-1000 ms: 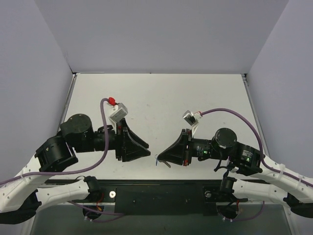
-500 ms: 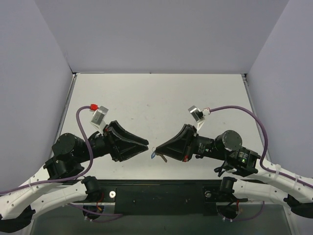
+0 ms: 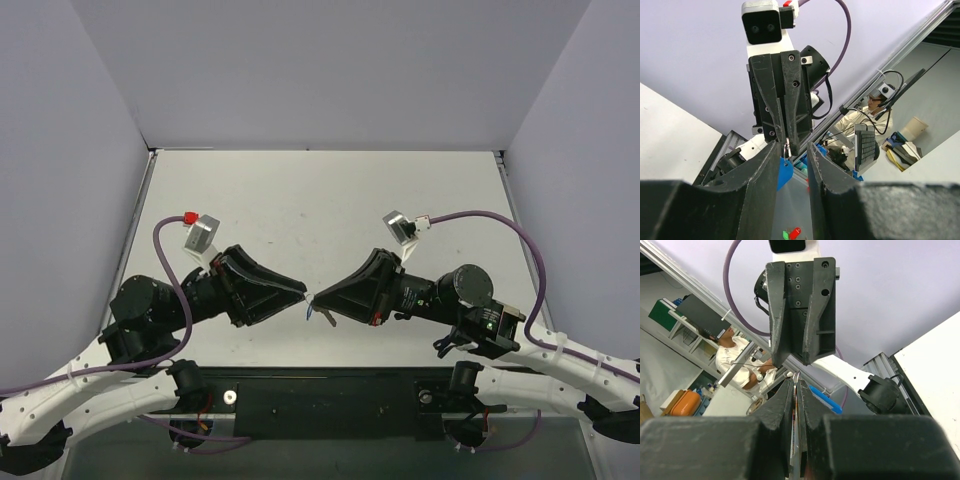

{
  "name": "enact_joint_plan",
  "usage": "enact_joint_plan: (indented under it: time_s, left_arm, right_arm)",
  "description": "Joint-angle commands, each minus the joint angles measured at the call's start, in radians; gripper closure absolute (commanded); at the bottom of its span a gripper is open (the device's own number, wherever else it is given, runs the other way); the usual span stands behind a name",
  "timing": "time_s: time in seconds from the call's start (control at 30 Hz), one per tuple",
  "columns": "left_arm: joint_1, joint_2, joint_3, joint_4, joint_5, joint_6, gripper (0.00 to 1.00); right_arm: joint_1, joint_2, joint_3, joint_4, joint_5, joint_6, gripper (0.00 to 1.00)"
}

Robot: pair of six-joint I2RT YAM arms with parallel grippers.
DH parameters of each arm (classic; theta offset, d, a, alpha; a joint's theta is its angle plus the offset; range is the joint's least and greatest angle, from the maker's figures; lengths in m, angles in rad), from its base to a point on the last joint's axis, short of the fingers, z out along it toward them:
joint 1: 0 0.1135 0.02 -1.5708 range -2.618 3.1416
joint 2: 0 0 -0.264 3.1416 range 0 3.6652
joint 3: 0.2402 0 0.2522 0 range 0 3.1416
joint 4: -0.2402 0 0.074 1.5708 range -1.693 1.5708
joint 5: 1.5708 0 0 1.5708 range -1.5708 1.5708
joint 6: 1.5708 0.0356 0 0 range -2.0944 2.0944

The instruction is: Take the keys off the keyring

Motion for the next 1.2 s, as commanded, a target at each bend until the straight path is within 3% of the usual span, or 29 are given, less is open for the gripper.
enact_joint_plan:
  time_s: [0.0, 0.37, 0.63, 0.73, 0.83, 1.17]
  left_arm:
    - [-0.002, 0.007, -0.011, 0.094, 0.001, -0.025, 0.63]
    - [-0.005, 0.024, -0.008, 0.088, 0.005, -0.022, 0.7]
    - [-0.016, 0.035, -0.006, 0.085, 0.007, -0.024, 0.85]
    - [-0.018, 0.027, -0.002, 0.076, -0.001, -0.021, 0.84]
    - [-0.018, 0.016, -0.003, 0.076, -0.014, -0.022, 0.76]
    - [-0.018, 0.008, -0.011, 0.081, -0.022, -0.03, 0.76]
  right_arm:
    - [0.008, 0.003, 0.007, 0.107, 0.001, 0.008, 1.0]
    - [0.01, 0.021, 0.009, 0.104, 0.009, 0.008, 1.0]
    - [0.014, 0.028, 0.007, 0.122, 0.012, 0.011, 1.0]
    - [0.014, 0.02, 0.004, 0.122, 0.015, 0.011, 1.0]
    - [0.014, 0.015, 0.004, 0.116, 0.017, 0.008, 1.0]
    - [0.014, 0.008, 0.004, 0.118, 0.024, 0.006, 1.0]
